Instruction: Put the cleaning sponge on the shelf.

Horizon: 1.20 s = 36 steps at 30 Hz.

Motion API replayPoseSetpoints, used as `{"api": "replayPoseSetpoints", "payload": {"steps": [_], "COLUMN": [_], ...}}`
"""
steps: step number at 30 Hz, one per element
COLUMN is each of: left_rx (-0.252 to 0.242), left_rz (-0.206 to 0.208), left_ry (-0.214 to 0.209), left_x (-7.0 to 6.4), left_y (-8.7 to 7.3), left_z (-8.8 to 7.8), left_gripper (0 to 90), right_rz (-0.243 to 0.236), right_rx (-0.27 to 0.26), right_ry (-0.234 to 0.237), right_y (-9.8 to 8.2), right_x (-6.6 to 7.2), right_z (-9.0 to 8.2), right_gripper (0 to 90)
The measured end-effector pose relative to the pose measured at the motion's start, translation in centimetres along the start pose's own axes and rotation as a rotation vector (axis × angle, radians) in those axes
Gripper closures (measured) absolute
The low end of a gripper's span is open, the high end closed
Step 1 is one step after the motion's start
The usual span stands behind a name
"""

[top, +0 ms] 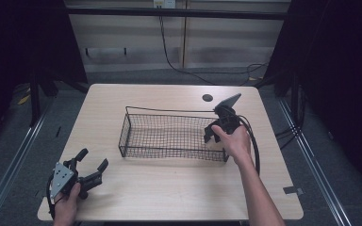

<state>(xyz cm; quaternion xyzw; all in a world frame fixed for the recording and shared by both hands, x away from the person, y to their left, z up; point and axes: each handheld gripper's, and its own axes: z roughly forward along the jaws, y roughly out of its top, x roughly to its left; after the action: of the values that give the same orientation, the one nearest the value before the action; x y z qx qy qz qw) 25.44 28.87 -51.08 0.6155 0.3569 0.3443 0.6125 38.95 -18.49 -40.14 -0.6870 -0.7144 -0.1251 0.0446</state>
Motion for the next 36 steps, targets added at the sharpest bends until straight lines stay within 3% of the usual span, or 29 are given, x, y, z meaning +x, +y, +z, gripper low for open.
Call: {"api": "replayPoseSetpoints", "payload": {"steps": [22,25,36], "left_rx": [0.0,0.002,0.002], "left_rz": [0.001,0.004,0.003], "left_ry": [-0.002,-0.001,-0.003], "left_x": [0.0,0.0,0.0], "left_y": [0.0,0.0,0.0], "left_z": [0.0,0.0,0.0], "left_gripper": [15.5,15.5,15.5], "right_rz": [0.022,0.002,0.0], "right_rx": [0.015,0.018,0.031], "right_ry": [-0.026,-0.03,-0.044], "right_y": [-0.2,-0.2,0.0], "right_x": [0.2,0.2,0.5], "right_z": [1.8,2.0,2.7], "right_gripper": [28.6,28.6,28.5]}}
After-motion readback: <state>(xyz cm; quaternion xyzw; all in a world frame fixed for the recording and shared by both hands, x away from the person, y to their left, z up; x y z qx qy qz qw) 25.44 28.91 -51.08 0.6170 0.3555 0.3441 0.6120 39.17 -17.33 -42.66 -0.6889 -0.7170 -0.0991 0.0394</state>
